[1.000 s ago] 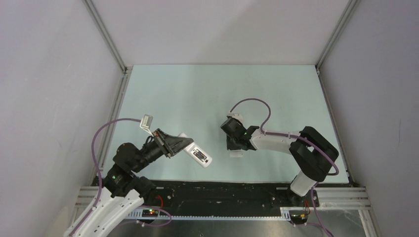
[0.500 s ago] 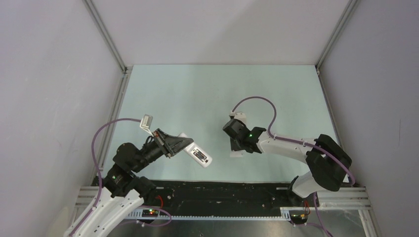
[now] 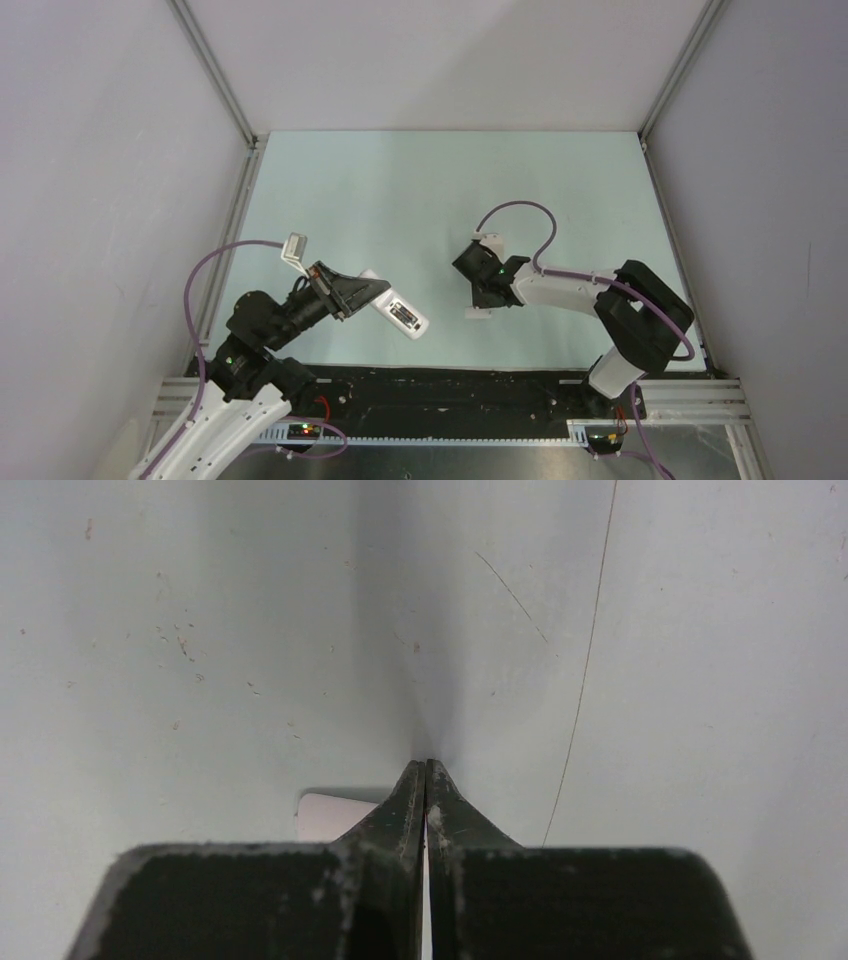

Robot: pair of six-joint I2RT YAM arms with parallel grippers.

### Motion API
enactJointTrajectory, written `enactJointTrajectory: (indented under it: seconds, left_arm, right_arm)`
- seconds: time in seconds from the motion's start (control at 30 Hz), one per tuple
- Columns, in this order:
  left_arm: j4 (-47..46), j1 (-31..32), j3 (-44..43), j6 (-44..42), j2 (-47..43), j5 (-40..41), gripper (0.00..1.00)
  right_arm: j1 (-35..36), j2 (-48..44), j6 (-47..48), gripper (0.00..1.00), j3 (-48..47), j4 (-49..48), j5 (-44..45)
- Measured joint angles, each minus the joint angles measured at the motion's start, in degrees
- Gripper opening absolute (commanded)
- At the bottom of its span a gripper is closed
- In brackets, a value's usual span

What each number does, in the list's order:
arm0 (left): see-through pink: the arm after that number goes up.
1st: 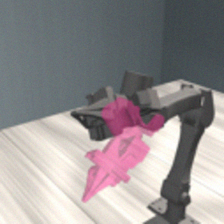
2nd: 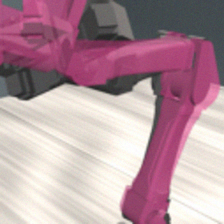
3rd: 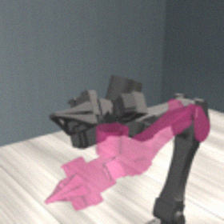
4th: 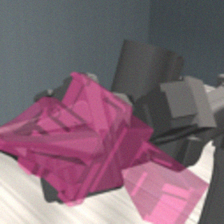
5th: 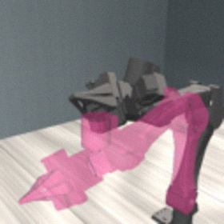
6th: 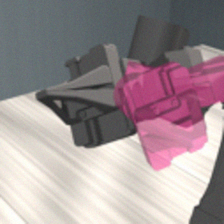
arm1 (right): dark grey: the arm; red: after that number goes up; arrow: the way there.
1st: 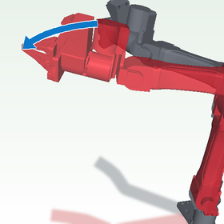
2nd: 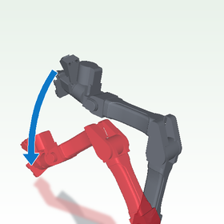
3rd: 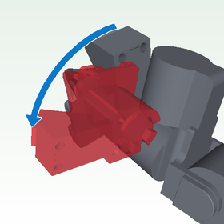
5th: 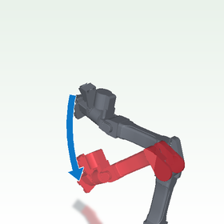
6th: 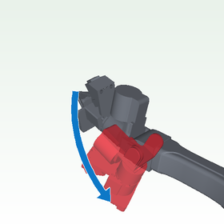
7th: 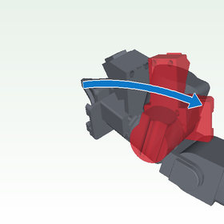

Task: Load the batteries into the remote control
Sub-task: Adjust the battery cover at the center of the board.

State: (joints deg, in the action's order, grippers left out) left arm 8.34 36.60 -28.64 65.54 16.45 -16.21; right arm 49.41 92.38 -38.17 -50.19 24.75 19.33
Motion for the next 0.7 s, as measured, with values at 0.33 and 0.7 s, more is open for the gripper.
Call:
enactJointTrajectory:
  seconds: [0.33, 0.7]
  left_arm:
    - [0.0, 0.0, 0.0, 0.0, 0.0, 0.0, 0.02]
    - [0.0, 0.0, 0.0, 0.0, 0.0, 0.0, 0.01]
  right_arm:
    - [2.1, -2.2, -3.0, 0.00, 2.3, 0.5, 0.6]
    - [7.5, -3.3, -6.5, 0.00, 2.6, 4.9, 1.5]
